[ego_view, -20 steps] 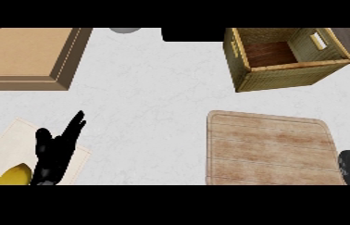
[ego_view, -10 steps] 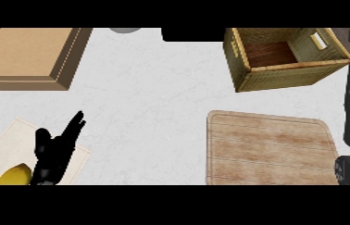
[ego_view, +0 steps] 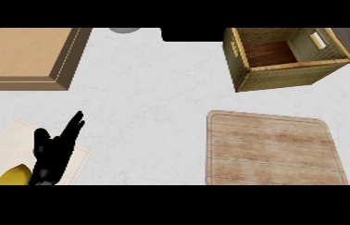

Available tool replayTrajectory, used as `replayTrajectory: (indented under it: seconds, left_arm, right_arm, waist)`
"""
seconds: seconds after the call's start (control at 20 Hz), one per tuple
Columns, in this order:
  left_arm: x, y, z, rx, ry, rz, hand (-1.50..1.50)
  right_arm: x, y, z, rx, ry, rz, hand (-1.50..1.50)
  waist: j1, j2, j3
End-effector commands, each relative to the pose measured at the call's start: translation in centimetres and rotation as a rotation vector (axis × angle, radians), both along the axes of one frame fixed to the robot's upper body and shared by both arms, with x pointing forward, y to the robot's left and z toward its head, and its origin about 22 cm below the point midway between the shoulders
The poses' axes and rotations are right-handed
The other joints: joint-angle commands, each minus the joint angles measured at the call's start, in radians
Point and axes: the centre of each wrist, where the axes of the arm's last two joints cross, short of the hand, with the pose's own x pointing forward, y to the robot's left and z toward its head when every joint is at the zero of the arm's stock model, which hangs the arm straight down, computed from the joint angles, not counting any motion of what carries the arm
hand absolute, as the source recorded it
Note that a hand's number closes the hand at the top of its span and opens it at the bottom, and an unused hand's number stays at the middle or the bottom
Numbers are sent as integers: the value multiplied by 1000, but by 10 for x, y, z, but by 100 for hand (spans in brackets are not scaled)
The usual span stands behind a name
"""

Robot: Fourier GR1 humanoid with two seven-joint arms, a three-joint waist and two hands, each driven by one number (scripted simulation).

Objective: Pick the bell pepper from the cutting board and place it in the basket

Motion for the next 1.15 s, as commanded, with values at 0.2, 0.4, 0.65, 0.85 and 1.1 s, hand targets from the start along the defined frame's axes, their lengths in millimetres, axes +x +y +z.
replayTrajectory:
  seconds: [0.2, 0.4, 0.65, 0.85, 1.1]
  left_arm:
    - [-27, -7, -26, -37, 132, 11, 0]
    - [-5, 29, -4, -1, 131, 27, 0]
    - [-19, -2, -28, -12, 127, 38, 0]
    - [9, -5, -23, -10, 130, 45, 0]
    - [-15, 1, -29, -28, 144, 41, 0]
  right_arm:
    - [-3, -40, -2, -143, -21, 20, -150]
    - [-8, -53, -9, -105, -67, 19, -150]
    - [-13, -79, 15, 47, -124, -59, -150]
    - [-21, -95, 29, 77, -120, -116, -150]
    - [-59, -157, 36, 102, -130, -181, -150]
  waist:
    - [1, 4, -13]
    - [-8, 3, -13]
    - [-7, 4, -13]
    - [-17, 4, -14]
    - [-23, 0, -14]
